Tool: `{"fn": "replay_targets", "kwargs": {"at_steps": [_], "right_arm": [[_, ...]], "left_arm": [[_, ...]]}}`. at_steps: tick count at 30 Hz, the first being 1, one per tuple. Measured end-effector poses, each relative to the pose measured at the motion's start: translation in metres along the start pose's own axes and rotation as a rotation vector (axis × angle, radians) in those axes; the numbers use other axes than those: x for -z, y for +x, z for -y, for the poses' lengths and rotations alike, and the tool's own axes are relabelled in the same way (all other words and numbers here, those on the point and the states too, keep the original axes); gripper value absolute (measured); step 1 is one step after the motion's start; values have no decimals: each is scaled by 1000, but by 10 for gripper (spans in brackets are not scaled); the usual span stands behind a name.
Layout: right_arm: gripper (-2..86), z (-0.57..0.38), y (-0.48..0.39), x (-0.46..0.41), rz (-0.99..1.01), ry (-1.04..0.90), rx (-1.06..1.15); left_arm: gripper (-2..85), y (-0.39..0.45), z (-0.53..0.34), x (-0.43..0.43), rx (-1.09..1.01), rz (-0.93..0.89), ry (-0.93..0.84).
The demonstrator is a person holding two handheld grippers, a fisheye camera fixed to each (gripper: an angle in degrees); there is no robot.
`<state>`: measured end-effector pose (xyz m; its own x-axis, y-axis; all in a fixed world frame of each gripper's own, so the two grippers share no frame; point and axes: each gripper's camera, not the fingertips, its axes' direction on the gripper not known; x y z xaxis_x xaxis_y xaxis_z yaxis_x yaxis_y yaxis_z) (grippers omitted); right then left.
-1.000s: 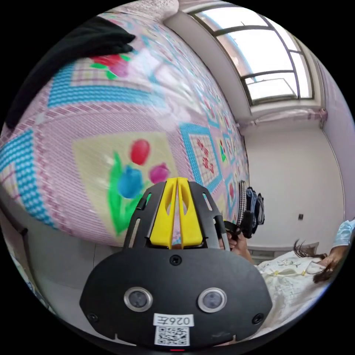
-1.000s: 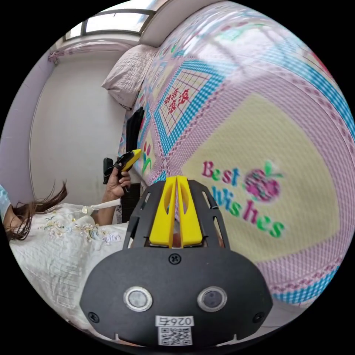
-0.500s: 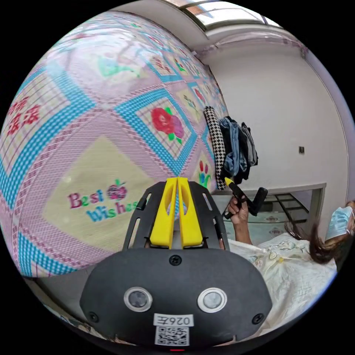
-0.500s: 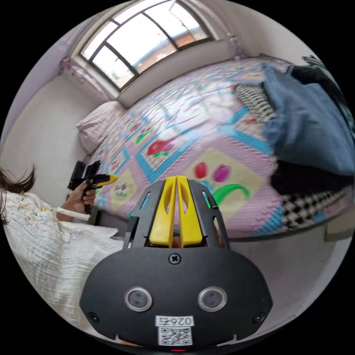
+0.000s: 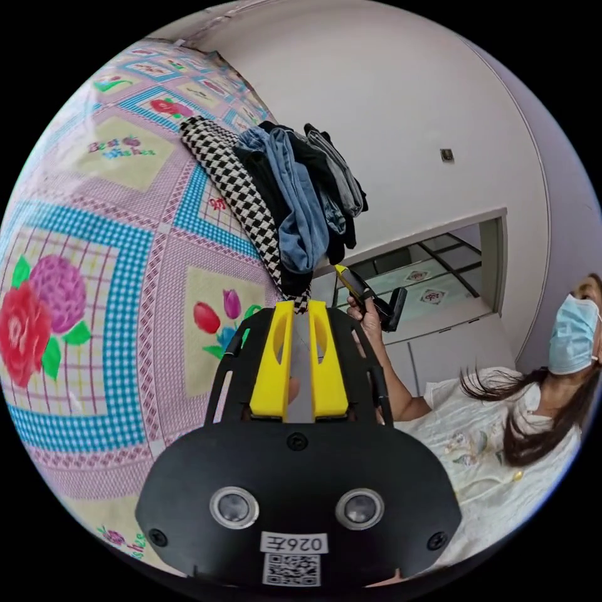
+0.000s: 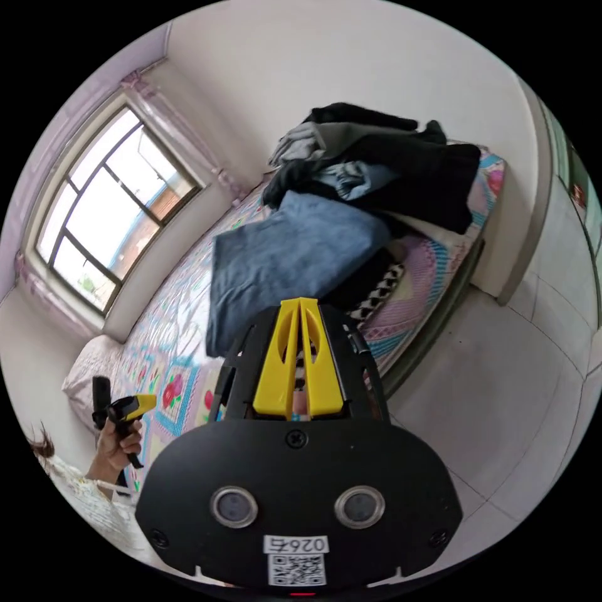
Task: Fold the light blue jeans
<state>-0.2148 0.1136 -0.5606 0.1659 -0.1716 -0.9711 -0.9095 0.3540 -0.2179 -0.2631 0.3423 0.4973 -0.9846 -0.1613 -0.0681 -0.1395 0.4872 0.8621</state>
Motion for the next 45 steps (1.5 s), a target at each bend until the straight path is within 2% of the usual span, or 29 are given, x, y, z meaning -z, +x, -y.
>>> {"fn": "replay_targets", "kwargs": {"at_steps": [6,10,13,17,19,22,25,27,28,30,32,37,39,41,45], "right_arm": [[73,17,57,-4,7,67,-149],[108,29,82,-15,13,71,-187],[114,39,101,-31,77,49,-222],[62,47,112,-46,211,0,-266],[40,45,87,-25,169,58,-162],[69,41,51,-11,95,88,-8],[100,48,51,-34,61,-37,16],[64,47,62,-49,80,-102,-23],[40,44,64,-46,58,-86,-26],[23,39,58,-33,74,-42,1],[17,34,37,-22,14,-11,84],[11,18,-46,16,-115,105,381],[8,15,-69,29,-114,144,451],[6,15,-87,44,-95,191,508],[1,23,-113,90,67,300,549]], "left_arm": [[150,-26,21,-43,-43,4,-85],[192,-32,19,-53,-61,-10,-80],[225,-30,9,-54,-102,58,-84],[200,-33,-1,-59,-117,123,-97],[173,-31,-5,-62,-123,174,-100],[156,-28,-14,-71,-143,264,-96],[173,-29,-19,-96,-174,303,-135],[172,-25,-23,-118,-197,340,-173],[157,-22,-24,-124,-211,369,-195],[104,-9,-26,-146,-297,554,-278],[73,-1,-28,-156,-367,580,-312],[49,-2,-33,-157,-422,516,-264],[43,-11,-39,-140,-402,427,-178],[35,-14,-44,-117,-386,353,-85],[19,-13,-58,-45,-385,227,152]]}}
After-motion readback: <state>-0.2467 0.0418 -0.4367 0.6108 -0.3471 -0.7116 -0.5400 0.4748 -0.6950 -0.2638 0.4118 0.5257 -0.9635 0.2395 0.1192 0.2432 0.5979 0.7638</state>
